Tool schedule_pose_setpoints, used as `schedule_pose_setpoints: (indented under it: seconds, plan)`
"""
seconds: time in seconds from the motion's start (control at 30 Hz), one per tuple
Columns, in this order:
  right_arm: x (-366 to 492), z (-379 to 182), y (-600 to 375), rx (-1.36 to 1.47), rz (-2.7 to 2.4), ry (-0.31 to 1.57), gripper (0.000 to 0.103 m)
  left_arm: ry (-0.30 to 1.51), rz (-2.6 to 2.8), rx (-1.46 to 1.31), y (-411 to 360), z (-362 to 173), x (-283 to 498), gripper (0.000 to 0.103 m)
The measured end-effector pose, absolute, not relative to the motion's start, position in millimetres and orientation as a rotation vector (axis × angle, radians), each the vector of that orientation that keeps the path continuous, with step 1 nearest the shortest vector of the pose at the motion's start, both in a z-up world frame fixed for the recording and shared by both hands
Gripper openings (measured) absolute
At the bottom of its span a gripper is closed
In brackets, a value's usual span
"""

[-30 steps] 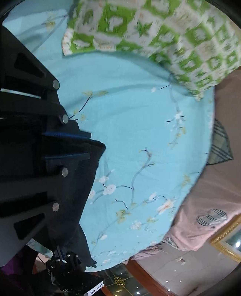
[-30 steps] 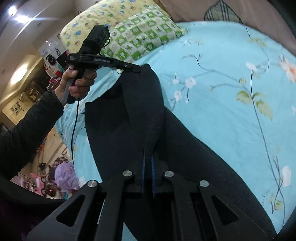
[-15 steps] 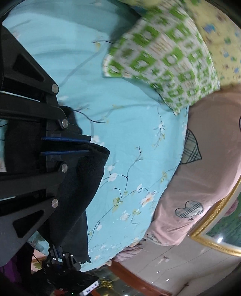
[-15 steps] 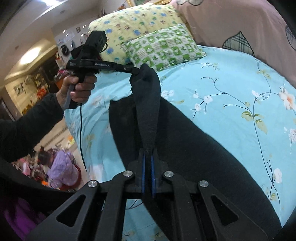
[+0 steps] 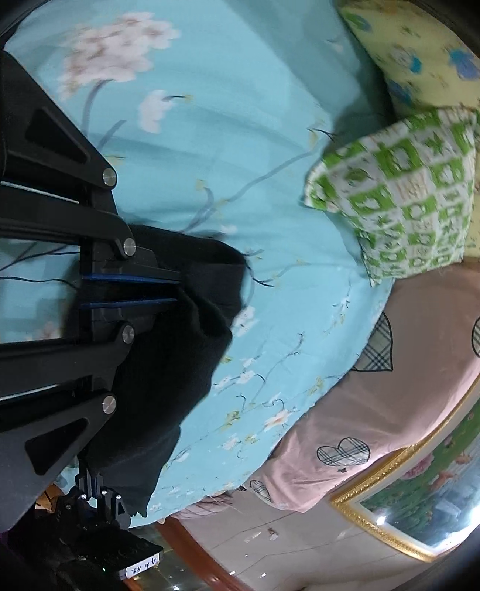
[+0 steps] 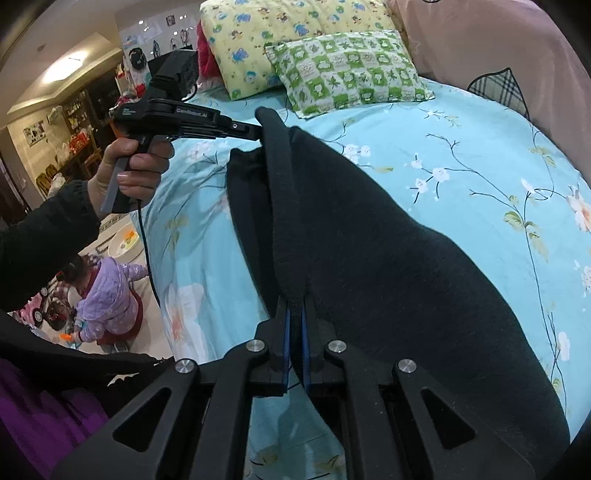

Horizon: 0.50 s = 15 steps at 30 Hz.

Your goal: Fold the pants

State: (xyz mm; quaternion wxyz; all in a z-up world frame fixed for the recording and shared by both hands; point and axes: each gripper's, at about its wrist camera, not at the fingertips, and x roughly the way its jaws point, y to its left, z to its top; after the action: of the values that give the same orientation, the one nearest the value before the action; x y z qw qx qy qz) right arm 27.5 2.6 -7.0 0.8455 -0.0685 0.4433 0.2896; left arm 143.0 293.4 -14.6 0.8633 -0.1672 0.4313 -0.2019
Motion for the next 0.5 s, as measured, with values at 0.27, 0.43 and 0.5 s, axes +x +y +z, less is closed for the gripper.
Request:
schedule_pose_setpoints:
  seconds: [0.27,0.43,0.5]
  plan:
    - [23,-10,7,-0.167,0.626,0.961,0.013,0.92,-0.357,-0.466,305,-24,113,0.004]
    - [21,-4,4,-0.116,0.634,0.943,0.031,0.905,-0.303,-0.519,308,-16,89,0.012]
    - [20,1,3,-0.097,0.636,0.923,0.033,0.899,-0.303,-0.537,308,-14,80,0.016]
